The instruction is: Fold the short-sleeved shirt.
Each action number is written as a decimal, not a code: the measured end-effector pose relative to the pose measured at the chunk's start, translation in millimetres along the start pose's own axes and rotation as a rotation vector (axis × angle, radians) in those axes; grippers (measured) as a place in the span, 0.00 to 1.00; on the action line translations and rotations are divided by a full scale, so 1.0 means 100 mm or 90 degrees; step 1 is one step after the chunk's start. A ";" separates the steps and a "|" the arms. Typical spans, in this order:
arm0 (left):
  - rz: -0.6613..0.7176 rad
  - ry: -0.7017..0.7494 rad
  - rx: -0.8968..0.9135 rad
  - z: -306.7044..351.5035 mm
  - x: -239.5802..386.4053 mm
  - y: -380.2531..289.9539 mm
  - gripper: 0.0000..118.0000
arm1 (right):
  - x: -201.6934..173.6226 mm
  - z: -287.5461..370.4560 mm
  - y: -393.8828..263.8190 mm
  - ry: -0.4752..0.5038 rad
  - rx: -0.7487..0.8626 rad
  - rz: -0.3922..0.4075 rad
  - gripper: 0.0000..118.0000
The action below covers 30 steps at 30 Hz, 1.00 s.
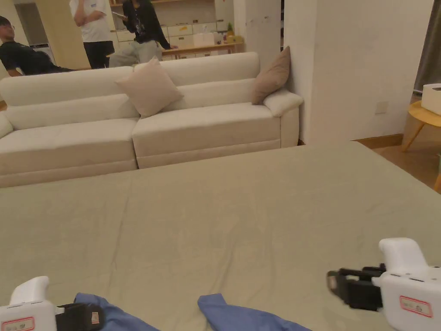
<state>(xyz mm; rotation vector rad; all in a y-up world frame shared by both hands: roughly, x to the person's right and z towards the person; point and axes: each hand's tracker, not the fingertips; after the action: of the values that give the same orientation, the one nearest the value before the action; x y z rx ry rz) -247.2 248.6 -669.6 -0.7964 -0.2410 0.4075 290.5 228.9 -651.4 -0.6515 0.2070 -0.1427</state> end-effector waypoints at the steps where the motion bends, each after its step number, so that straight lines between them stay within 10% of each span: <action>1: 0.001 -0.001 0.008 0.07 0.01 -0.03 0.02 | 0.01 -0.15 -0.04 0.013 -0.029 0.010 0.87; 2: -0.004 0.003 0.005 0.13 0.03 -0.04 0.02 | 0.04 -0.25 -0.10 0.033 -0.039 0.018 0.99; 8: -0.039 0.023 0.030 0.32 0.07 -0.12 0.02 | -0.17 -1.24 -0.39 0.103 -0.200 0.080 0.99; 13: -0.074 0.074 0.031 0.33 0.03 -0.14 0.02 | -0.51 -1.61 -0.65 -0.025 -0.247 0.193 0.72; 16: -0.045 0.053 0.028 0.29 -0.03 -0.16 0.02 | -0.63 -1.49 -0.71 -0.024 -0.257 0.172 0.45; 17: -0.044 0.055 0.028 0.27 -0.03 -0.17 0.02 | -0.64 -1.44 -0.73 -0.008 -0.250 0.156 0.04; 22: -0.046 0.071 0.041 0.39 0.03 -0.24 0.02 | -0.75 -0.94 -0.67 -0.010 -0.148 0.169 0.02; 26: -0.056 0.118 0.139 0.85 -0.01 -0.09 0.02 | -0.61 0.01 -0.13 -0.038 0.078 -0.006 0.02; 30: -0.081 0.154 0.255 1.53 0.23 0.09 0.02 | -0.56 1.00 0.49 -0.040 0.293 -0.063 0.02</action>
<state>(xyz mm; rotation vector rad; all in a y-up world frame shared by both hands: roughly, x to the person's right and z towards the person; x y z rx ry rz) -283.8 362.1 -571.2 -0.4280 0.0185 0.2248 262.8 337.0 -595.0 -0.2075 0.0754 -0.2550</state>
